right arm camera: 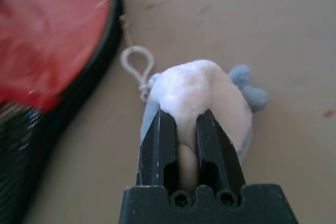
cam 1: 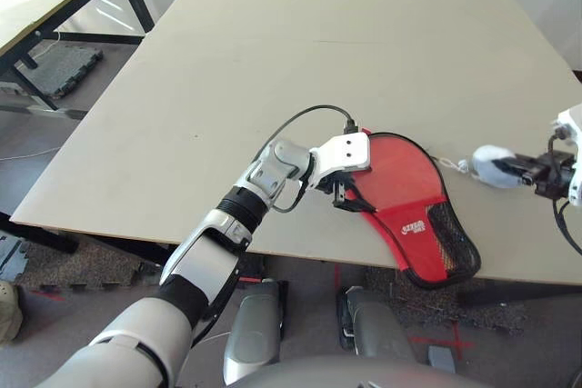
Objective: Store the ping-pong paddle in its case and zip it.
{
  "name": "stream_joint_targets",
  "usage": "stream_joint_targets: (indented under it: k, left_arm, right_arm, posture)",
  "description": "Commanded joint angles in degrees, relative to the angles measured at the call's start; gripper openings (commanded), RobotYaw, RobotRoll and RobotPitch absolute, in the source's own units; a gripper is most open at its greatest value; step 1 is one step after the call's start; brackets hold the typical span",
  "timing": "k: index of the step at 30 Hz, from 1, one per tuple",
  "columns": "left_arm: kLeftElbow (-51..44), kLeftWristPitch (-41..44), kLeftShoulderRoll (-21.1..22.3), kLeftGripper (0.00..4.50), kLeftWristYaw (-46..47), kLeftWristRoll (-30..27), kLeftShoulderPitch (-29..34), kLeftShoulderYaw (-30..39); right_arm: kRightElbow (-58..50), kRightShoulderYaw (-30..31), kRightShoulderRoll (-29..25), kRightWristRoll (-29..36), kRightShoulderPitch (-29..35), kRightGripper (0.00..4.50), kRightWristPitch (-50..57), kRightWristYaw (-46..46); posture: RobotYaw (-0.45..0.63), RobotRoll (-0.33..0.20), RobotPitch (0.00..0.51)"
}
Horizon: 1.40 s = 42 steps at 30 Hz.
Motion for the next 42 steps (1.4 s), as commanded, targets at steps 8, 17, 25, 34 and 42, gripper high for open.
stream_joint_targets:
  k: [8,17,25,34,42]
  left_arm:
    - [5.1,-0.5,0.1,4.50,1.6,2.1,-0.8,-0.2]
    - [5.2,-0.5,0.6,4.50,1.7,1.8,-1.4,0.5]
    - [5.6,-0.4,1.2,4.50,2.2,1.6,-2.1,1.2]
    - [4.7,0.2,1.6,4.50,2.1,1.2,-2.1,1.8]
    - [1.6,3.2,2.0,4.50,2.2,-0.8,-1.7,4.0]
  right_arm:
    - [-9.0,4.4,-6.1,5.3,12.4,0.11,8.4,10.0]
    - [-7.0,5.8,-7.5,4.4,12.9,0.10,6.1,10.0]
    - [-7.5,6.8,-12.2,6.4,15.1,0.10,8.8,16.1]
    - [-5.3,6.9,-12.5,5.2,15.5,0.45,6.4,15.1]
    - [-3.0,-2.1,-11.5,13.7,8.9,3.31,13.9,15.7]
  posture:
    - [-0.04,0.000,0.113]
    - [-0.03,0.000,0.102]
    - [-0.02,0.000,0.091]
    - [-0.02,0.000,0.086]
    - [0.00,0.000,0.086]
